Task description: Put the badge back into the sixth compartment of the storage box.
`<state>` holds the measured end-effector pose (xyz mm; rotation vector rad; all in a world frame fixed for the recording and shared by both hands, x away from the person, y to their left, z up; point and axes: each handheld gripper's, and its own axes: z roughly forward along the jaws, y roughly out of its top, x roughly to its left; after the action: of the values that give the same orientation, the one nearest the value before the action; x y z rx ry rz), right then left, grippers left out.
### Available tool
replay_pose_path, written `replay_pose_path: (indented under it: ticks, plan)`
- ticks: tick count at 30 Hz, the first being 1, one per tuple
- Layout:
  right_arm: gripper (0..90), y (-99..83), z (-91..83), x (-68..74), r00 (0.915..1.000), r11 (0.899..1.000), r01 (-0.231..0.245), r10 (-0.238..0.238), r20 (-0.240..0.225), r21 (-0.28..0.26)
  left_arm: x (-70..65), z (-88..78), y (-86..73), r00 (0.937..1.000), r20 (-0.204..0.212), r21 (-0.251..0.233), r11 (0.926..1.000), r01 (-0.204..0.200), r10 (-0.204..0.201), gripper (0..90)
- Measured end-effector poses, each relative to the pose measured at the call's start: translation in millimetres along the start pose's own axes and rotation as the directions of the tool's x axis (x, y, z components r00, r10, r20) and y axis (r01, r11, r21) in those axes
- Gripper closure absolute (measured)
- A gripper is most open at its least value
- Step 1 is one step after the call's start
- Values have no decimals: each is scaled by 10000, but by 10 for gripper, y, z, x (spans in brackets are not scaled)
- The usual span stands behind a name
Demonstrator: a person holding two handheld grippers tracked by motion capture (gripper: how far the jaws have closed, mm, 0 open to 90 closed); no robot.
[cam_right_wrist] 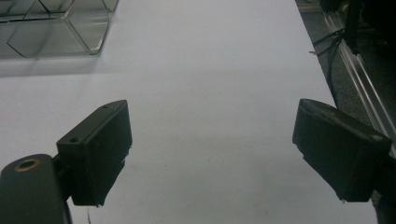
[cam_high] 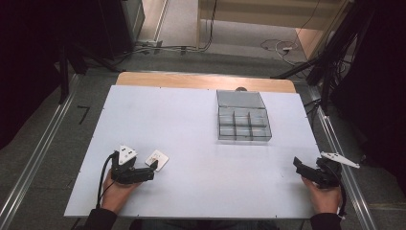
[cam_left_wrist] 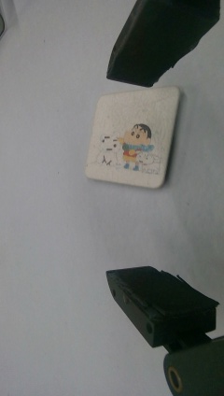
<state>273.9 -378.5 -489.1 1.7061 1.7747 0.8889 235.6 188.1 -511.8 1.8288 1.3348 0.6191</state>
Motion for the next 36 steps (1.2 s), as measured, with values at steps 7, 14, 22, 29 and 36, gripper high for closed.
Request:
replay_pose_path:
  ticks: [7, 14, 22, 29, 36]
  plan:
    - [105, 2, -1, -1, 10000, 10000, 22, -22, 2, 6, -93, 89, 30, 9983, 158, 502, 9971, -571, 564, 115]
    - [105, 3, 4, -2, 10000, 10000, 20, -20, -10, 59, -141, 146, 87, 9971, 366, 1151, 9908, -712, 674, 157]
    - [105, -3, 45, -6, 9999, 9995, -96, 99, -116, 287, -205, 194, 114, 9908, 481, 1697, 9765, -1328, 1264, 245]
    - [106, 7, 7, 12, 9999, 9999, -33, 35, -166, 133, -211, 225, 193, 9901, 555, 2351, 9621, -1384, 1288, 251]
    - [107, 10, 7, 20, 9998, 9999, -31, 35, -185, 168, -219, 247, 244, 9902, 600, 2747, 9516, -1376, 1259, 279]
